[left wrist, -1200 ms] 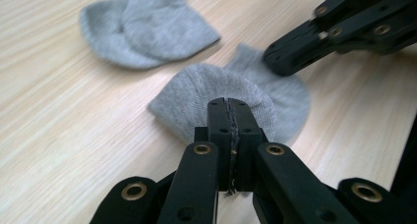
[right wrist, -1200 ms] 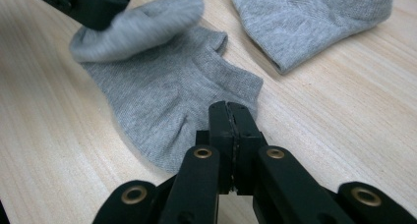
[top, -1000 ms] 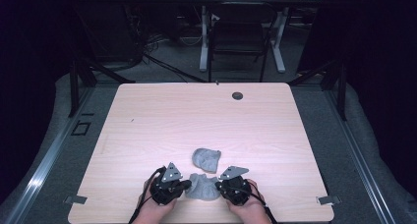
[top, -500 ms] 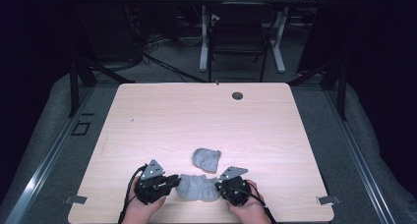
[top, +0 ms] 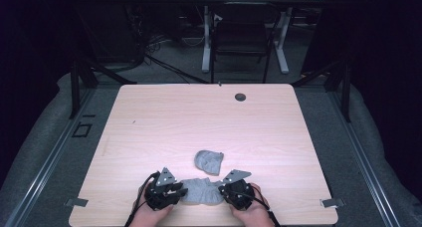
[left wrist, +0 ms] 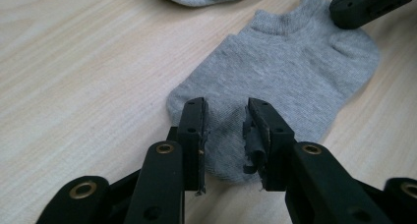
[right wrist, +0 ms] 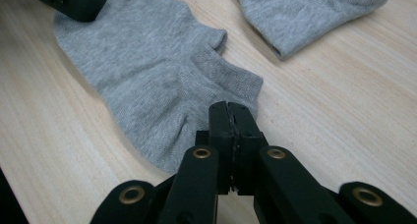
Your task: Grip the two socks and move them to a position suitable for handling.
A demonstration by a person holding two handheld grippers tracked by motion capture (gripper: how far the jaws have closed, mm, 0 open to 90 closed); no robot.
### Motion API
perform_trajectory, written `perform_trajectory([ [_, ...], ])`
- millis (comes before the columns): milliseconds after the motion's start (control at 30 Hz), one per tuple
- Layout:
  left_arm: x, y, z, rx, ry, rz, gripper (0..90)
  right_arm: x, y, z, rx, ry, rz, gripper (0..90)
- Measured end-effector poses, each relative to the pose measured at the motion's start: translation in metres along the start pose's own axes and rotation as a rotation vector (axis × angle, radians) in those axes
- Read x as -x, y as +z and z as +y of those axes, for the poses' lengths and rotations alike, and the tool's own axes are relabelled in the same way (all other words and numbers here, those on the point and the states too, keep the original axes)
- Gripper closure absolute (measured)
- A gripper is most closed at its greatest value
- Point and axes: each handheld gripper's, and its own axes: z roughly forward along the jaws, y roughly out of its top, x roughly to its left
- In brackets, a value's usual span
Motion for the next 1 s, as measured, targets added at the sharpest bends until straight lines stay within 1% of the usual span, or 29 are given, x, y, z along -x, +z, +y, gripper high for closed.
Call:
perform_trajectory([
  [100, 0.002, -0.001, -0.001, -0.003, -0.001, -0.007, 67.1, -0.002, -0.002, -0.001, -0.005, 0.001, -0.002, 89.4],
  [133, 0.004, -0.002, -0.002, -0.004, -0.003, -0.021, 66.4, -0.002, -0.002, -0.001, -0.012, -0.002, -0.001, 89.5],
  [200, 0.005, -0.002, -0.003, -0.012, 0.005, -0.036, 65.9, -0.003, -0.004, -0.001, -0.031, -0.013, -0.008, 89.7],
  [233, 0.005, -0.002, -0.003, -0.012, 0.005, -0.036, 65.9, -0.003, -0.004, -0.001, -0.031, -0.013, -0.008, 89.7],
  [267, 0.006, -0.002, -0.003, -0.016, 0.003, -0.041, 65.9, -0.004, -0.004, -0.002, -0.020, -0.012, -0.008, 89.7],
  [300, 0.006, -0.003, -0.004, -0.016, 0.014, -0.038, 65.9, -0.004, -0.005, -0.004, -0.023, -0.017, -0.011, 89.9],
  [400, 0.008, -0.003, -0.005, -0.013, 0.010, -0.042, 65.6, -0.004, -0.008, -0.005, -0.035, -0.020, -0.008, 89.9],
  [433, 0.008, -0.003, -0.005, -0.019, 0.021, -0.041, 65.6, -0.004, -0.008, -0.005, -0.037, -0.018, -0.009, 90.0],
  [467, 0.009, -0.003, -0.004, -0.021, 0.020, -0.041, 65.1, -0.003, -0.008, -0.005, -0.045, -0.021, -0.002, 90.0],
  [500, 0.009, -0.003, -0.004, -0.024, 0.025, -0.041, 64.8, -0.003, -0.009, -0.005, -0.047, -0.022, -0.006, 90.0],
  [533, 0.010, -0.003, -0.004, -0.023, 0.022, -0.043, 64.8, -0.003, -0.008, -0.005, -0.037, -0.010, 0.004, 90.0],
  [567, 0.011, -0.003, -0.004, -0.024, 0.012, -0.047, 64.2, -0.002, -0.008, -0.005, -0.040, -0.010, -0.004, 90.0],
  [600, 0.011, -0.003, -0.004, -0.024, 0.012, -0.047, 63.6, -0.002, -0.008, -0.005, -0.039, -0.005, -0.004, 89.8],
  [633, 0.011, -0.003, -0.003, -0.029, 0.006, -0.057, 62.4, -0.001, -0.009, -0.005, -0.045, 0.000, -0.001, 88.6],
  [667, 0.012, -0.003, -0.003, -0.022, -0.001, -0.060, 62.4, -0.001, -0.009, -0.005, -0.045, 0.000, -0.001, 88.6],
  [733, 0.013, -0.003, -0.002, 0.005, -0.013, -0.079, 59.9, 0.000, -0.011, -0.004, -0.016, 0.008, 0.012, 82.7],
  [767, 0.013, -0.003, -0.002, 0.005, -0.013, -0.079, 59.5, 0.000, -0.011, -0.004, -0.016, 0.008, 0.012, 82.7],
  [800, 0.013, -0.004, -0.001, 0.007, -0.006, -0.084, 59.5, 0.000, -0.012, -0.003, 0.006, 0.013, 0.015, 81.9],
  [833, 0.013, -0.005, 0.001, 0.029, -0.005, -0.086, 59.0, 0.002, -0.016, 0.000, 0.032, 0.018, 0.026, 80.5],
  [867, 0.013, -0.005, 0.001, 0.029, -0.005, -0.086, 58.6, 0.002, -0.016, 0.000, 0.032, 0.018, 0.026, 80.5],
  [900, 0.012, -0.006, 0.002, 0.032, 0.002, -0.086, 58.6, 0.002, -0.017, 0.001, 0.046, 0.023, 0.029, 80.3],
  [933, 0.011, -0.006, 0.003, 0.037, -0.004, -0.082, 58.3, 0.004, -0.017, 0.002, 0.057, 0.028, 0.026, 79.7],
  [1000, 0.007, -0.007, 0.004, 0.045, -0.010, -0.073, 58.1, 0.006, -0.016, 0.005, 0.056, 0.024, 0.018, 78.6],
])
